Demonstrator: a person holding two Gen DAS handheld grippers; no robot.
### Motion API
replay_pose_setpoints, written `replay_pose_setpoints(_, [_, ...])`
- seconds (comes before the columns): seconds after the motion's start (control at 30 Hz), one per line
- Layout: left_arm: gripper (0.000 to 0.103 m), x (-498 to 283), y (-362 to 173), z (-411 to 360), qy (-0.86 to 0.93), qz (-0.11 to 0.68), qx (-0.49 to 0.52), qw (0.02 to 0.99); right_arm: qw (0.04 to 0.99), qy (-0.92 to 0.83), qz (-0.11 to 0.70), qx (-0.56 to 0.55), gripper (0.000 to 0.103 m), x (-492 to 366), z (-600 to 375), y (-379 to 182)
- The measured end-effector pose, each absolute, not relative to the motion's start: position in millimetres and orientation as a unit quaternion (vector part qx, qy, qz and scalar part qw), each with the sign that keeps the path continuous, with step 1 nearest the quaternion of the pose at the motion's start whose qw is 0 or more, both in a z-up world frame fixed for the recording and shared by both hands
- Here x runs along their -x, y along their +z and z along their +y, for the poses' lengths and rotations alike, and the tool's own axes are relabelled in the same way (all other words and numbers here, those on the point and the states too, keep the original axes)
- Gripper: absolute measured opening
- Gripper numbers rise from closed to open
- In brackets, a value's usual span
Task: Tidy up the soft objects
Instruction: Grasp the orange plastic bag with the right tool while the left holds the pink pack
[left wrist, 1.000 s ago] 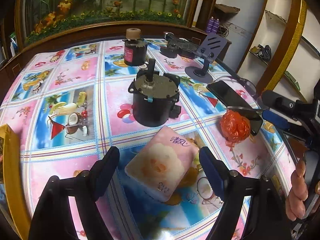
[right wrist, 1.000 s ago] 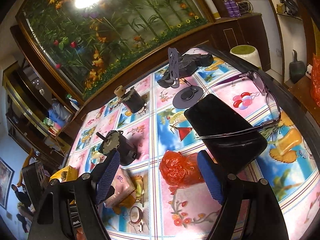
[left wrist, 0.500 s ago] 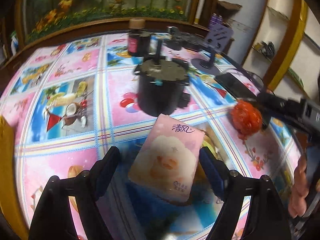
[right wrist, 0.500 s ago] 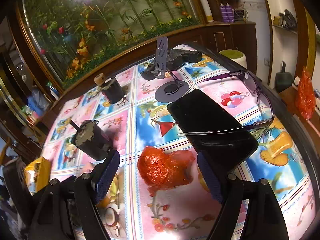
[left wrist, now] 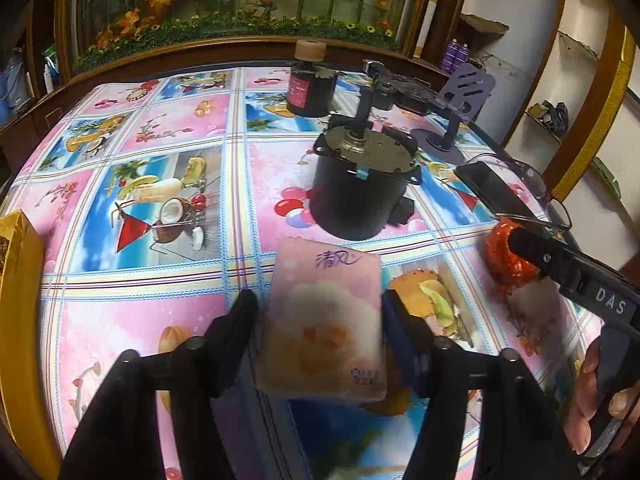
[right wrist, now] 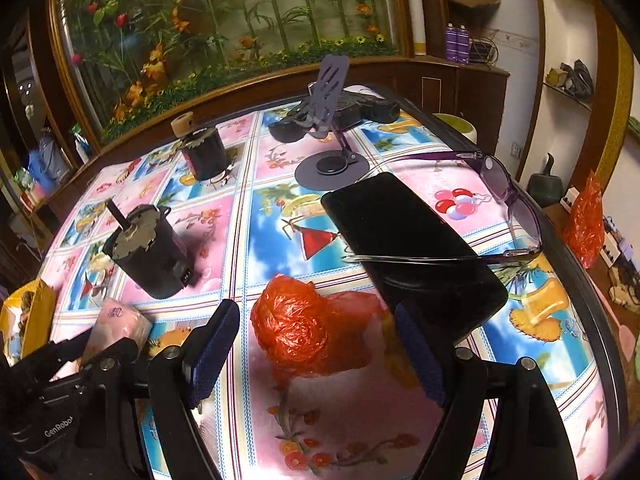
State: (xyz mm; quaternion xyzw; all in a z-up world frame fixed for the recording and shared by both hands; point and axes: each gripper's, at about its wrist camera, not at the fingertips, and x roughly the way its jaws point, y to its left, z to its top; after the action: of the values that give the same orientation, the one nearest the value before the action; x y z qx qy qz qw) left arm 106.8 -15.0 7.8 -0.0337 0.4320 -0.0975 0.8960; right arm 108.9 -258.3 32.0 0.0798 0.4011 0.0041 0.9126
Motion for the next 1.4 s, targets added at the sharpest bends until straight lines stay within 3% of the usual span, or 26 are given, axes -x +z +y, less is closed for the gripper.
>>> replay_pose_setpoints(0.17, [0.073,-106.4,6.4,-16.6,-0.086,0.429,0.022,0.899,0.902,0.007,0.425,-0.075,0.082,-112.7,-253.0,23.9])
replay_pose_setpoints(0.23, [0.060,-106.1,6.7,-16.8,-0.082,0.428,0.020,0.900,0.898,0.007,0.433,-0.079,0.057,-113.3,-252.3,20.7])
replay_pose_setpoints(0.33, [0.051,-106.2,7.5,-12.4,-0.077,0.425,0.026,0.902,0.897,0.013,0.434,-0.083,0.053,-112.0,-250.9,19.4])
replay_pose_setpoints(0.9, [0.048,-90.1,42.7,-0.9,-0.032,0.347,0.031,0.937,0.936,0.041,0.340,-0.086,0.051,-83.0,-215.7,56.2])
replay_pose_setpoints(1.4, [0.048,-69.6,71.9,4.6,-0.009,0.279,0.030,0.960,0.942,0.062,0.321,-0.075,0.051,-69.8,-164.9,59.8])
